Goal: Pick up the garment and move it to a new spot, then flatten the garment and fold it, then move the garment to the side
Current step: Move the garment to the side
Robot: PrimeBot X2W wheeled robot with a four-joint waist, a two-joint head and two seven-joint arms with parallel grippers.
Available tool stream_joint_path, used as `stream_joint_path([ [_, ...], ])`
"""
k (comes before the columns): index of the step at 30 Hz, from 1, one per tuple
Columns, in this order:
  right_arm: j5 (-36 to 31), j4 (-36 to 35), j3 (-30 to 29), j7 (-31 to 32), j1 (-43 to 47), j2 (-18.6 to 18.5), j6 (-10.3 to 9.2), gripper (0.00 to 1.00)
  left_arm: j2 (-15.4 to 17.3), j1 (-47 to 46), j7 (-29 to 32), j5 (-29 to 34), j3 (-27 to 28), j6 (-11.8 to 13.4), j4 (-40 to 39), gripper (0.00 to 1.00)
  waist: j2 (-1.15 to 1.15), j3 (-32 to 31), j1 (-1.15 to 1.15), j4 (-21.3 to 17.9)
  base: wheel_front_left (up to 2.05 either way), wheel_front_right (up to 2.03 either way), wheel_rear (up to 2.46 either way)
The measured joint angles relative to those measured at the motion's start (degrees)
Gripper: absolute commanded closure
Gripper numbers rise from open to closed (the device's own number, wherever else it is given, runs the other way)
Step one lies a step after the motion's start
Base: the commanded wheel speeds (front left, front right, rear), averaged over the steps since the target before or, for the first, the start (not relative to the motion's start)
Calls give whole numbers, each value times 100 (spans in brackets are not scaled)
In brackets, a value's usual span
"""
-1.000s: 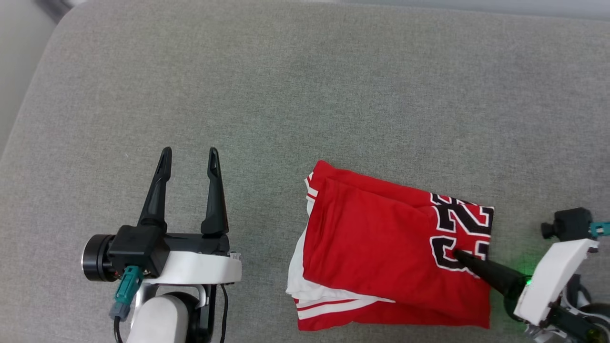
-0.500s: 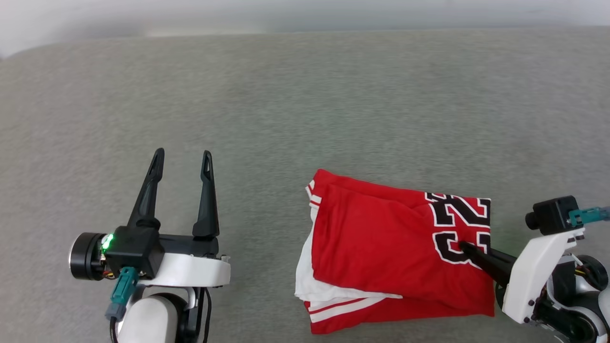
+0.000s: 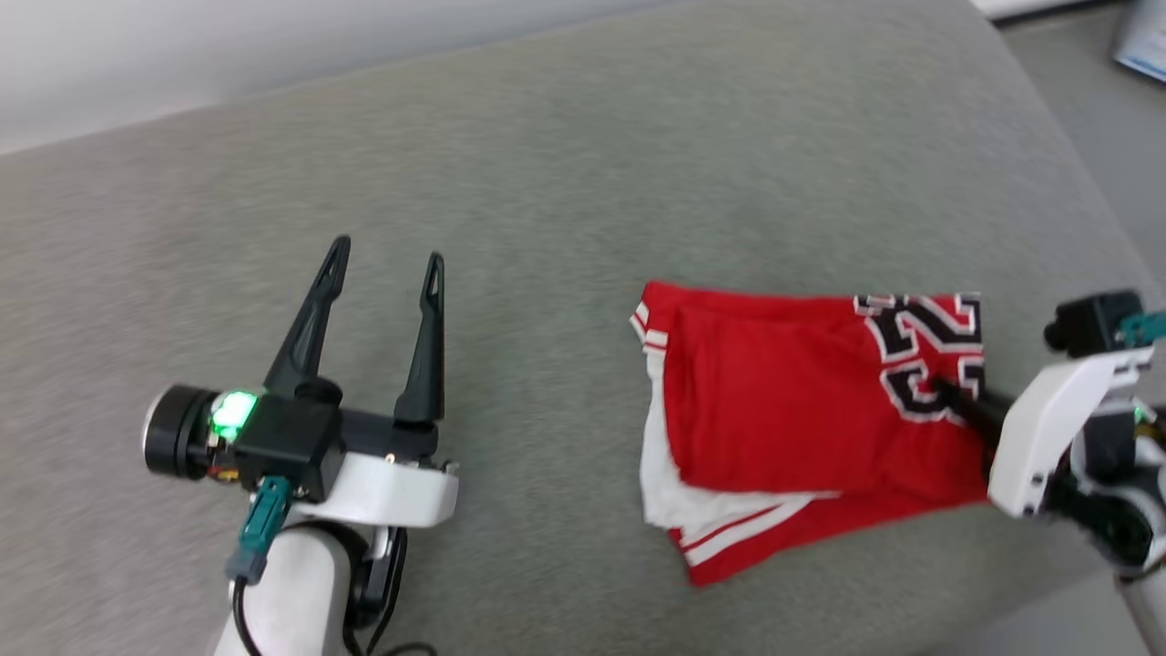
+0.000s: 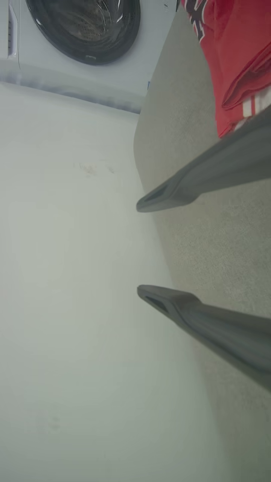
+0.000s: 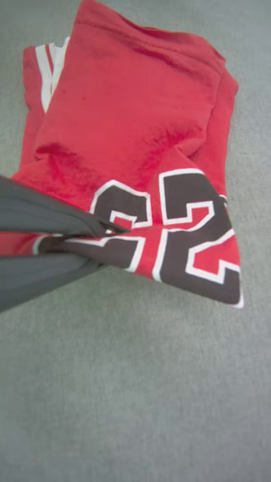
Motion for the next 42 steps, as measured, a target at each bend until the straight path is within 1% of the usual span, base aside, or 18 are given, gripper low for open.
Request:
stream_joint_path([
  [2, -5, 302, 41, -145, -308, -9, -1, 100, 16, -135, 78, 47, -73, -37, -42, 0, 0, 101, 0, -235, 0, 0, 0],
  [5, -23, 776, 75, -380, -775, -142, -1, 100, 48, -415, 188, 174, -234, -127, -143, 0, 0, 364, 0, -471, 0, 0, 0],
  [8, -79, 1203, 62, -738, -1243, -339, 0, 100, 96, -736, 302, 309, -411, -247, -237, 0, 0, 716, 0, -596, 0, 0, 0],
  [11, -176, 1663, 18, -1171, -1683, -642, -1, 100, 110, -1005, 380, 417, -580, -308, -296, 0, 0, 1099, 1, -630, 0, 0, 0],
  [16, -346, 2328, 8, -1894, -2386, -976, 0, 100, 92, -1428, 426, 530, -794, -396, -356, 0, 0, 1673, 1, -576, 0, 0, 0],
  [19, -509, 2766, -31, -2247, -2753, -1099, 0, 100, 71, -1605, 431, 577, -912, -420, -385, 0, 0, 1956, 1, -495, 0, 0, 0],
  [23, -537, 3283, -88, -2644, -3015, -1129, 0, 100, 71, -1797, 431, 625, -1048, -459, -391, 0, 0, 2215, 1, -331, 0, 0, 0],
  [29, -775, 4191, -136, -3033, -3264, -1026, 0, 100, 38, -1874, 420, 642, -1204, -481, -392, 0, 0, 2365, 1, -109, 0, 0, 0],
  [30, -856, 4348, -159, -3098, -3305, -1017, 0, 81, 34, -1877, 406, 638, -1218, -481, -376, 0, 0, 2358, 1, -87, 0, 0, 0],
  [31, -886, 4472, -186, -3175, -3338, -988, 0, 65, 34, -1878, 394, 622, -1224, -481, -358, 0, 0, 2339, 1, -75, 0, 0, 0],
  [32, -933, 4591, -207, -3275, -3367, -951, 0, 10, 33, -1878, 376, 615, -1232, -481, -338, 0, 0, 2310, 0, -67, 0, 0, 0],
  [33, -1054, 4820, -221, -3409, -3442, -905, 0, 0, 29, -1867, 349, 583, -1228, -464, -303, 0, 0, 2243, 0, -57, 0, 0, 0],
  [38, -1384, 5265, -281, -3958, -3501, -878, 0, 0, 26, -1727, 211, 499, -1204, -370, -243, 0, 0, 1982, 0, -38, 0, 0, 0],
  [42, -1524, 5399, -382, -4314, -3487, -860, 0, 0, 3, -1543, 116, 350, -1195, -299, -108, 0, 0, 1687, 0, 11, 0, 0, 0],
])
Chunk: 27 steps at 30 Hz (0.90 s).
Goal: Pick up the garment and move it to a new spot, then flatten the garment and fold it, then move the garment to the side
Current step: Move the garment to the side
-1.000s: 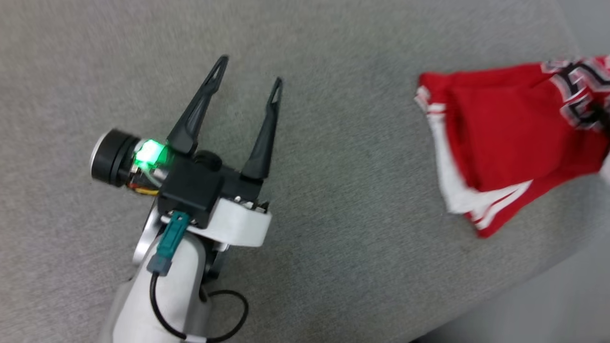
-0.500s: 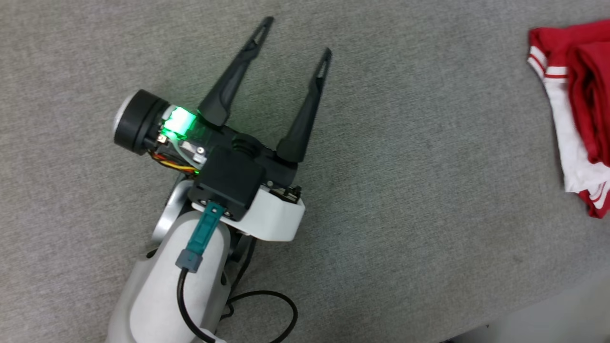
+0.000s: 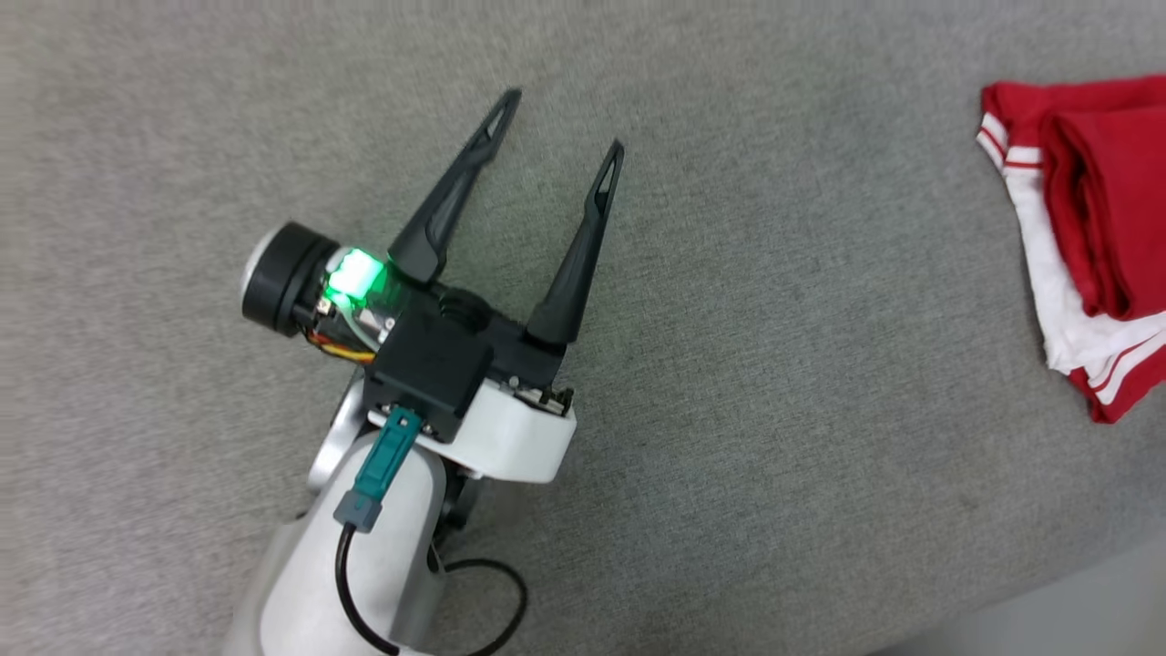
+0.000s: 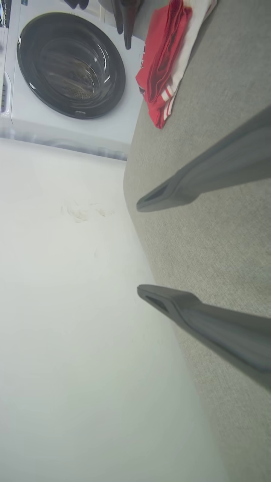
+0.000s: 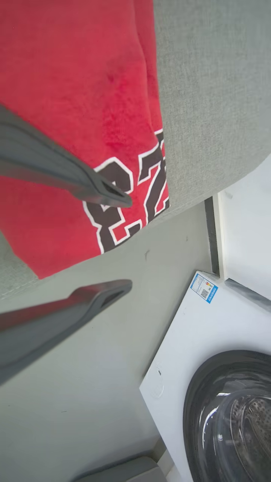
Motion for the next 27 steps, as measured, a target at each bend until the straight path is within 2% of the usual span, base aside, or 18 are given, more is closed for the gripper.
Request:
stream_joint_path([
  [5, -107, -268, -135, -166, 319, 32, 0, 0, -45, 325, -96, -174, 83, 170, 143, 0, 0, -429, -1, 131, 0, 0, 0],
  [10, -296, -1280, -575, -188, 1073, 191, 0, 0, -70, 771, -144, -381, 246, 369, 256, 0, 0, -883, -1, 324, 0, 0, 0],
  [14, -575, -2106, -965, -188, 1961, 600, 0, 0, -65, 1237, -153, -554, 425, 516, 353, 0, 0, -1275, -1, 488, 0, 0, 0],
  [15, -575, -2106, -965, -188, 1961, 600, 0, 0, -65, 1237, -153, -554, 425, 516, 353, 0, 0, -1275, -1, 488, 0, 0, 0],
  [16, -749, -2514, -1127, -188, 2366, 812, 0, 0, -62, 1417, -153, -651, 515, 564, 387, 0, 0, -1463, -1, 577, 0, 0, 0],
  [19, -924, -3101, -1319, -185, 2919, 1179, 0, 0, -32, 1633, -154, -762, 669, 613, 436, 0, 0, -1720, -1, 718, 0, 0, 0],
  [27, -1470, -4975, -1572, 324, 4232, 2157, -1, 0, -22, 2093, -160, -1042, 1022, 582, 628, 0, 0, -2247, -1, 1158, 0, 0, 0],
])
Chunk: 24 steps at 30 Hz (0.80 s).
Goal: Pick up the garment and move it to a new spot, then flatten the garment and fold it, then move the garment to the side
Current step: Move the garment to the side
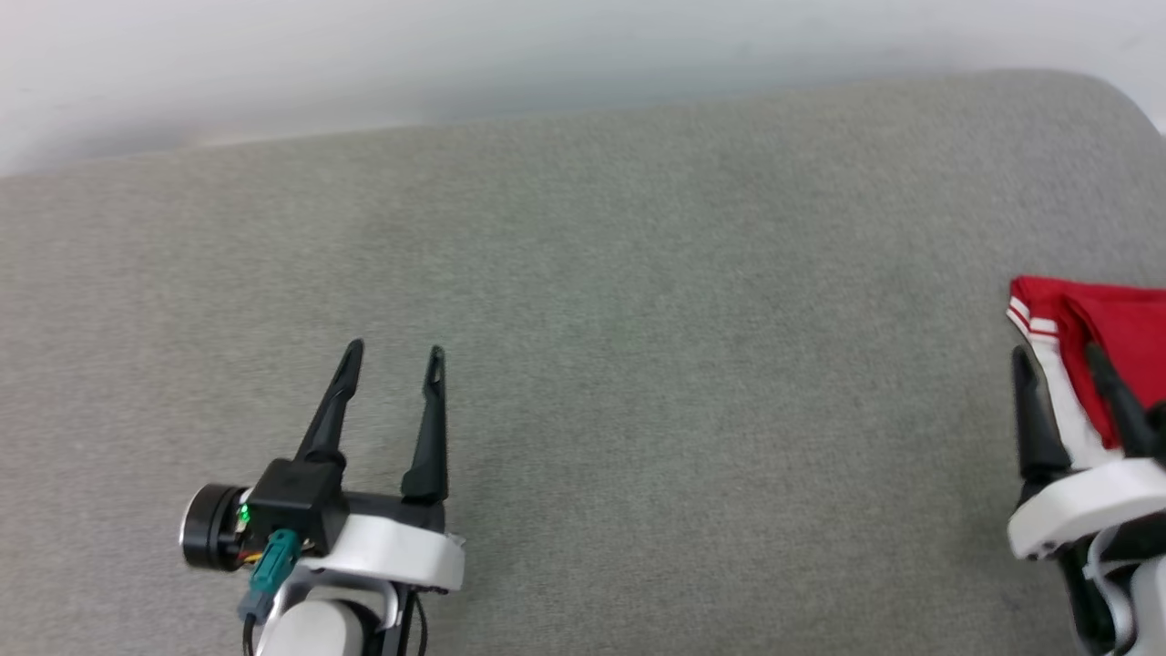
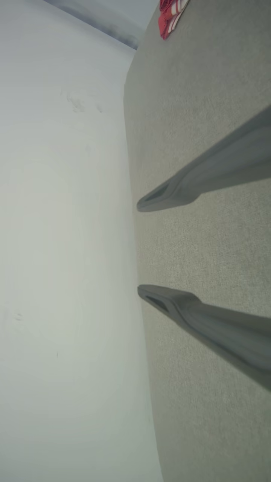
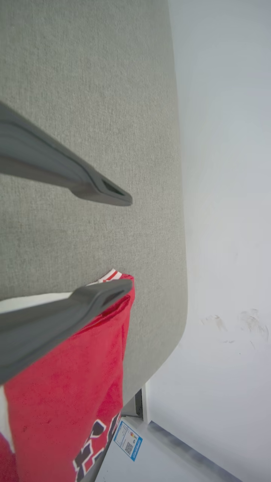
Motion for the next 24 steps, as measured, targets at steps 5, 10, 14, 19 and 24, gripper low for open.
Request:
stream_joint_path([
  [5, -266, -1240, 98, 336, 689, 486, 0, 0, 93, 301, -1, 58, 240, 34, 104, 0, 0, -306, 0, 221, 0, 0, 0],
  [10, -392, -2080, 169, 711, 1255, 690, 0, 0, 159, 695, -1, 98, 463, 78, 145, 0, 0, -623, 0, 328, 0, 0, 0],
  [14, -415, -2519, 219, 918, 1595, 746, 0, 0, 181, 1003, -1, 96, 604, 77, 119, 0, 0, -845, -1, 351, 0, 0, 0],
  [19, -447, -2878, 221, 1060, 1906, 754, 0, 0, 179, 1208, -1, 94, 744, 33, 67, 0, 0, -1011, -1, 383, 0, 0, 0],
  [24, -450, -3008, 213, 1155, 1988, 739, 0, 0, 160, 1228, -1, 98, 794, -9, 47, 0, 0, -1015, 0, 418, 0, 0, 0],
])
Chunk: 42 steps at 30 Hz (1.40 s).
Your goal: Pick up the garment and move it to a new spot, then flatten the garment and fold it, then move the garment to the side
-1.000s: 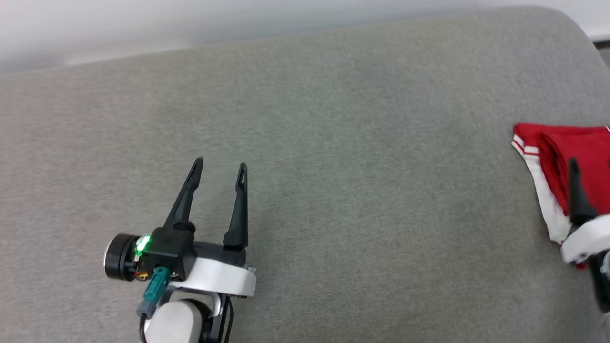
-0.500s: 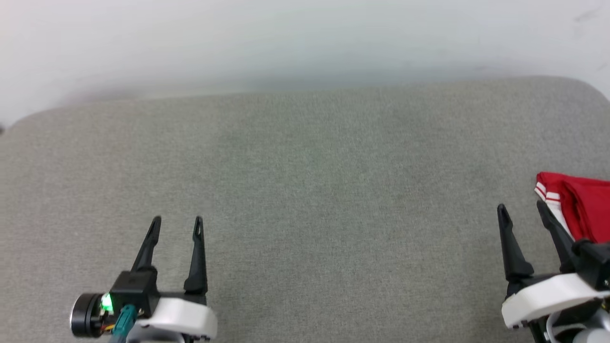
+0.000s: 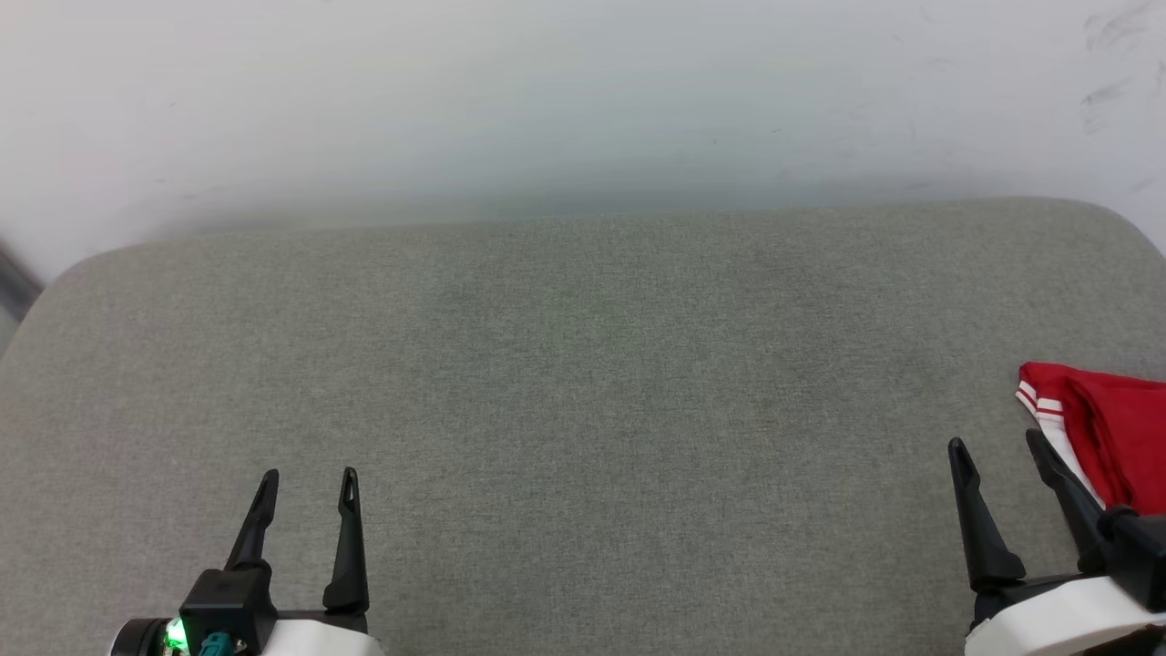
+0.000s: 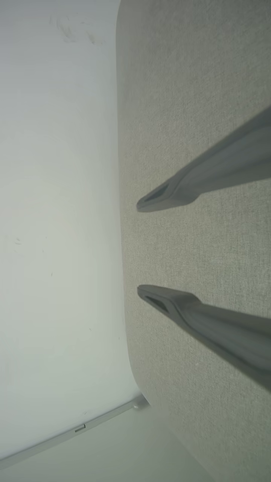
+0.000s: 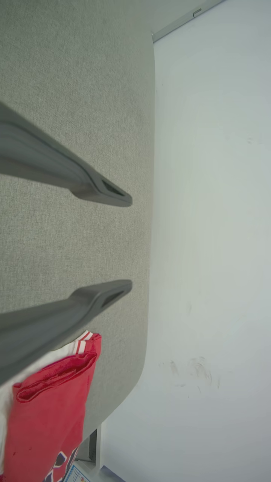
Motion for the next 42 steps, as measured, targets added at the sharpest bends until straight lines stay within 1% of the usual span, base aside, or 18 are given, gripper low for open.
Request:
stream_joint_path([
  [16, 20, -48, 3, 4, 29, -88, 0, 0, -156, -83, 0, 103, 146, -176, 3, 0, 0, 9, 0, 46, 0, 0, 0],
  [17, 23, -48, 4, -9, 24, -92, 0, 100, -165, -85, 0, 104, 152, -207, 1, 100, 0, 13, 0, 49, 0, 0, 0],
  [21, 82, 149, 32, -5, 54, -54, 0, 100, -203, 4, 47, 52, 134, -216, 216, 100, 0, 13, 1, 49, 0, 0, 0],
  [33, 1449, 524, 33, 41, -44, -35, 0, 100, -255, -113, 388, -1287, 257, -346, 400, 100, 0, 6, 1, 42, 0, 0, 0],
  [42, 2354, 777, 25, 52, -193, -23, 0, 100, -288, -237, 605, -2192, 336, -422, 512, 100, 0, 0, 1, 37, 0, 0, 0],
])
